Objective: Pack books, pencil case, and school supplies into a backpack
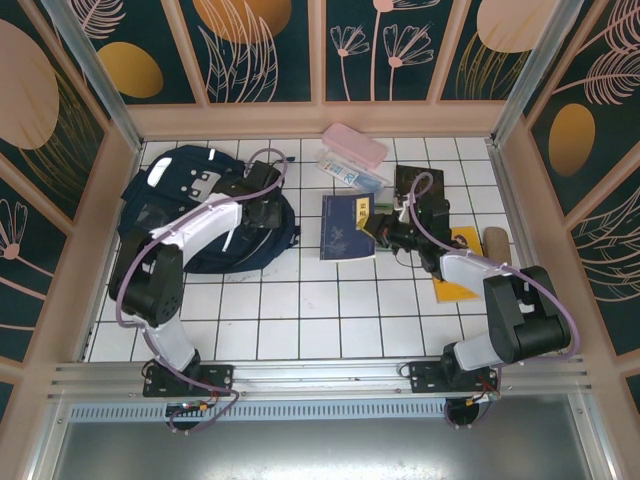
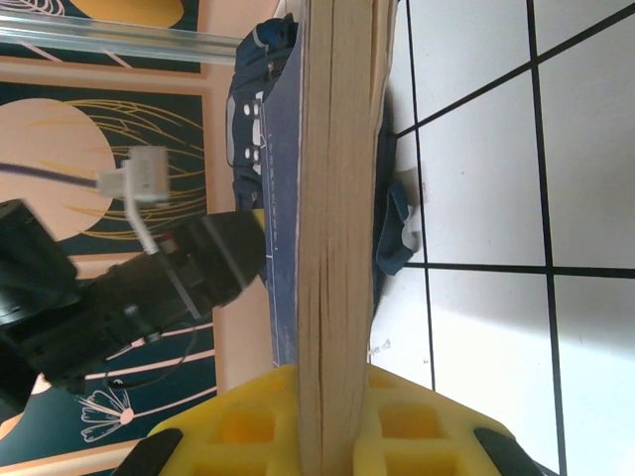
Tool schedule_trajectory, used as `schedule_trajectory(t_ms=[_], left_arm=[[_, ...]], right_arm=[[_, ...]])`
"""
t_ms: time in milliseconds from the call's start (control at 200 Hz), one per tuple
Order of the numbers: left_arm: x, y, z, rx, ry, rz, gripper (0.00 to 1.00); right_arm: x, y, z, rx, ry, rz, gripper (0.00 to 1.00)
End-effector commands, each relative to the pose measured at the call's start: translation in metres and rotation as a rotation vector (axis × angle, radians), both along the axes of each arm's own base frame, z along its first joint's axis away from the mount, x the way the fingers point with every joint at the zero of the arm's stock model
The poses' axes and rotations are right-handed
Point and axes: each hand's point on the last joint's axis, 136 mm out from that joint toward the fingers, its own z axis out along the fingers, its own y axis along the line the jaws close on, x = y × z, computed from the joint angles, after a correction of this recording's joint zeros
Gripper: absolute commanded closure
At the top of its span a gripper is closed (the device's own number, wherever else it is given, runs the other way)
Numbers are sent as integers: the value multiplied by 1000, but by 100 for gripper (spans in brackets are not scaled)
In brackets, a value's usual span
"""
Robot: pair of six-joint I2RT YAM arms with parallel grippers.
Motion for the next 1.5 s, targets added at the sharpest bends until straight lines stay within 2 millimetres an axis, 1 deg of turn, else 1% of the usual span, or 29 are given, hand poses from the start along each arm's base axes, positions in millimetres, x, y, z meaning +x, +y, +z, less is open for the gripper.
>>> schedule_trajectory(t_ms=[0,140,185,220,250,330,365,465,580,695,730,770,780,800,895,971,1046,1081,1101,1206,1306,1376,1496], left_arm=[[2,28,-9,206,13,-7,46],[5,32,-24,264,36,-15,46],[5,37,-28,294,42,-9,49],[5,39,-30,310,45,-10,61],[5,40,-31,316,47,-12,74],[7,41,-27,326,39,-5,100],[7,41,-22,321,32,0,100],[14,36,3,277,-18,15,100],[22,30,46,209,-98,33,100],[29,29,92,124,-175,56,100],[30,29,104,96,-194,59,100],[32,29,111,73,-202,62,100],[31,30,121,58,-221,64,100],[31,29,131,39,-239,64,100],[33,30,159,-35,-285,61,100],[33,28,178,-103,-317,47,100],[32,24,194,-168,-339,24,100],[32,23,201,-199,-346,13,100],[31,22,205,-216,-349,6,100],[29,18,227,-303,-386,-31,100],[28,16,244,-374,-420,-55,100],[27,18,248,-405,-425,-55,100],[27,20,248,-430,-414,-48,100]], right_arm=[[3,9,27,18,-95,23,100],[0,15,27,20,-94,34,100],[-1,18,28,23,-96,38,100],[-2,20,28,24,-94,41,100],[-3,21,29,25,-98,43,100],[-3,26,29,29,-99,49,100],[-3,29,30,31,-100,54,100],[-1,37,33,39,-103,64,100],[2,51,35,52,-106,86,100],[6,68,38,70,-108,115,100],[8,74,39,78,-110,124,100],[10,80,40,87,-111,132,100],[10,82,41,90,-112,133,100],[11,85,42,94,-112,135,100],[18,100,44,105,-116,144,100],[25,111,41,96,-115,135,100],[35,119,37,94,-109,108,100],[41,120,38,107,-113,93,100],[38,129,38,114,-116,106,100],[47,153,37,123,-125,107,100],[54,182,38,134,-140,120,100],[58,203,39,141,-156,136,100],[67,236,31,148,-149,128,100]])
